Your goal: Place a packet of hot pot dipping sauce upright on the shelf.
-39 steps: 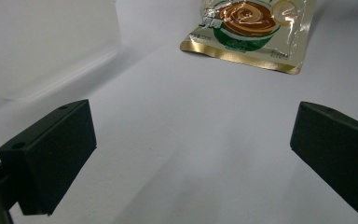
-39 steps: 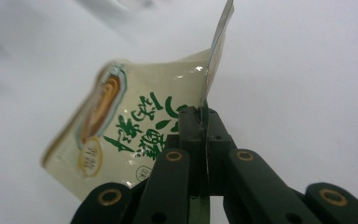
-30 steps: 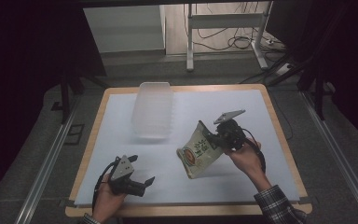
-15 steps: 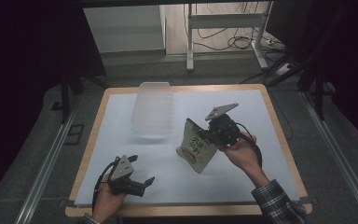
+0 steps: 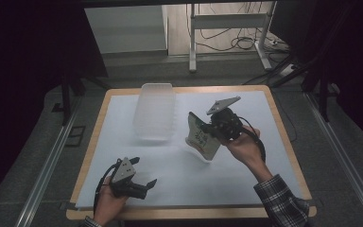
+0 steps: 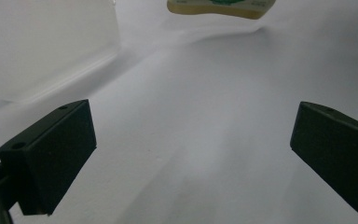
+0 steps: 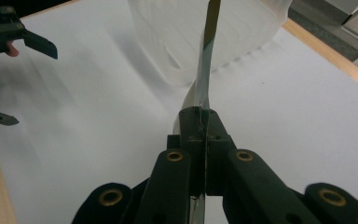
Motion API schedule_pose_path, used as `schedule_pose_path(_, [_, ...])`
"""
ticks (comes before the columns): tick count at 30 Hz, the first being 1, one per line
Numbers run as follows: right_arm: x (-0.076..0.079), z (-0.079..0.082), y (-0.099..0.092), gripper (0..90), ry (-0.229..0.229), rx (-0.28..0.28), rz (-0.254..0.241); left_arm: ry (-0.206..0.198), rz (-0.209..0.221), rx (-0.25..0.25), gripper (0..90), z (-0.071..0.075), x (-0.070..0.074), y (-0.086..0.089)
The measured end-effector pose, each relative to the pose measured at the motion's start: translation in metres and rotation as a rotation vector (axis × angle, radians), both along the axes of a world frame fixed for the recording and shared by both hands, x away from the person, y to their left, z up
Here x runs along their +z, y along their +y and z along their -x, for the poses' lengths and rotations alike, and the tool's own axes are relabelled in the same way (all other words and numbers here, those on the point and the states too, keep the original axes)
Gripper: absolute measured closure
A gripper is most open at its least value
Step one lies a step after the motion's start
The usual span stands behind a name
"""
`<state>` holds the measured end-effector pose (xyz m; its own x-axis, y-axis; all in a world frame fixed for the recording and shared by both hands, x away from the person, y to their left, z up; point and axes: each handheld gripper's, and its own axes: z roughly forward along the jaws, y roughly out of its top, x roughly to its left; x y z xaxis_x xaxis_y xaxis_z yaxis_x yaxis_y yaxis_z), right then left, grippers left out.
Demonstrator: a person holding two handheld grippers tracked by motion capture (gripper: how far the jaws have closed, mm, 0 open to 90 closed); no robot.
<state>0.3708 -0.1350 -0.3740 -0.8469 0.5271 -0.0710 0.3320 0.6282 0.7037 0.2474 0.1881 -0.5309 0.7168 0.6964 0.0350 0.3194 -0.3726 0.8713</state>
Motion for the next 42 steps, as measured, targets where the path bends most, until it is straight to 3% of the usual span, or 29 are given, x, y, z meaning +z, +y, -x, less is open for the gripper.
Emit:
schedule_pose_path(15, [0.022, -0.023, 0.011, 89.2, -0.034, 0.029, -0.019, 0.0, 0.029, -0.013, 0.0, 0.0, 0.001, 0.002])
schedule_pose_path(21, [0.026, -0.031, 0.019, 89.2, -0.026, 0.044, -0.021, -0.003, 0.032, -0.014, 0.0, 0.001, 0.002, 0.003])
schedule_pose_path(42, [0.034, -0.059, 0.075, 89.2, -0.005, 0.148, -0.015, -0.015, 0.065, -0.019, 0.0, 0.002, 0.003, 0.005])
